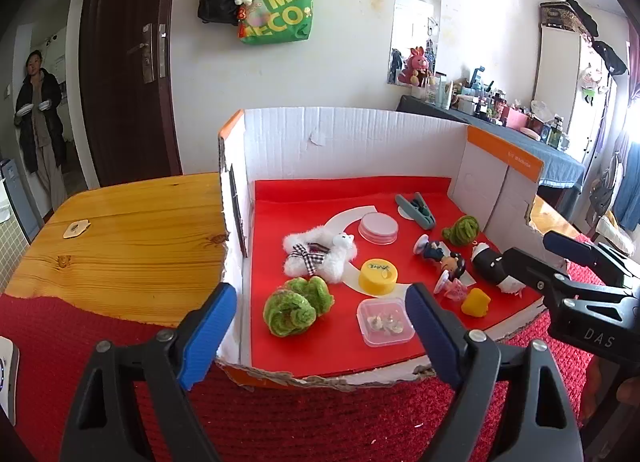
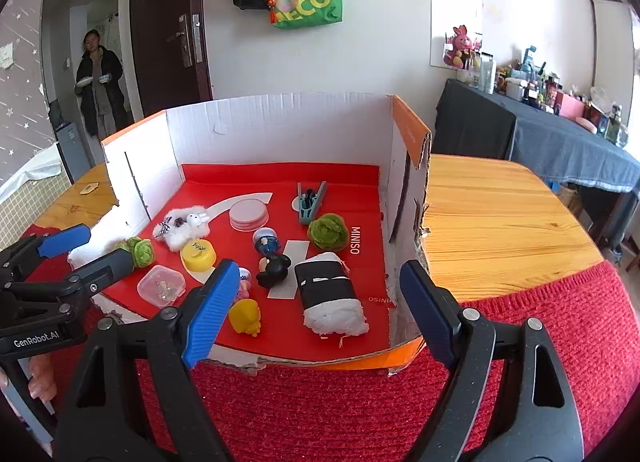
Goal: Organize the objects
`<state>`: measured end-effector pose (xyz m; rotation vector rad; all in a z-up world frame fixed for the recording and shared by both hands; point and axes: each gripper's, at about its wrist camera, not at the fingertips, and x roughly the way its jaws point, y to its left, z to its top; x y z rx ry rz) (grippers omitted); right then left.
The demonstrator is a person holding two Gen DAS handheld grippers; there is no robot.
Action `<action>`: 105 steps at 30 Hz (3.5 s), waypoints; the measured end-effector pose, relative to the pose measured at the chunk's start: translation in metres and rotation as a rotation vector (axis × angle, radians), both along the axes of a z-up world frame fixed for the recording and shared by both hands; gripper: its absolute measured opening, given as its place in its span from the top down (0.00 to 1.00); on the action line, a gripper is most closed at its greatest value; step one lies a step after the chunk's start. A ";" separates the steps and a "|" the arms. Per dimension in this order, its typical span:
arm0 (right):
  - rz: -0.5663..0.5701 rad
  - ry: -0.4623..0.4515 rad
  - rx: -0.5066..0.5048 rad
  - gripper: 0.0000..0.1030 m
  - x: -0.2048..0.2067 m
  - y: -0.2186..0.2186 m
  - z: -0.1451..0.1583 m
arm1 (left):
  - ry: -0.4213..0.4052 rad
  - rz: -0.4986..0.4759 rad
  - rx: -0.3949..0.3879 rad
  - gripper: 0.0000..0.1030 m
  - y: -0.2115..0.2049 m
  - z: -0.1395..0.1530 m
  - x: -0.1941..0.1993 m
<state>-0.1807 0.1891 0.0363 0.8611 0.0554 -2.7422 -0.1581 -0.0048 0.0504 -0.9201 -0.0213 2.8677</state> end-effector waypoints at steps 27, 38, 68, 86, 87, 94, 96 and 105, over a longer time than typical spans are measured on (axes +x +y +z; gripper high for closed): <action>-0.004 -0.003 0.007 0.12 0.001 -0.001 -0.001 | 0.002 -0.009 0.000 0.08 0.000 0.002 0.002; -0.004 -0.003 0.008 0.12 0.001 -0.001 -0.001 | 0.001 -0.009 0.000 0.07 0.000 0.002 0.002; -0.010 0.001 0.009 0.11 0.002 -0.001 -0.001 | 0.001 -0.008 0.001 0.06 0.000 0.002 0.003; -0.003 0.022 -0.013 0.11 0.023 0.009 0.018 | 0.027 0.016 0.009 0.00 0.001 0.010 0.019; 0.003 0.014 -0.018 0.11 0.026 0.010 0.019 | 0.023 0.015 0.018 0.00 0.000 0.011 0.021; 0.005 -0.046 -0.026 0.10 0.045 0.013 0.014 | -0.054 0.010 0.076 0.00 -0.010 0.007 0.037; 0.007 -0.069 -0.004 0.06 0.051 0.011 0.008 | -0.081 0.015 0.083 0.00 -0.012 0.003 0.042; 0.002 -0.182 0.051 0.05 0.059 0.003 -0.022 | -0.196 0.022 0.087 0.00 -0.011 -0.020 0.050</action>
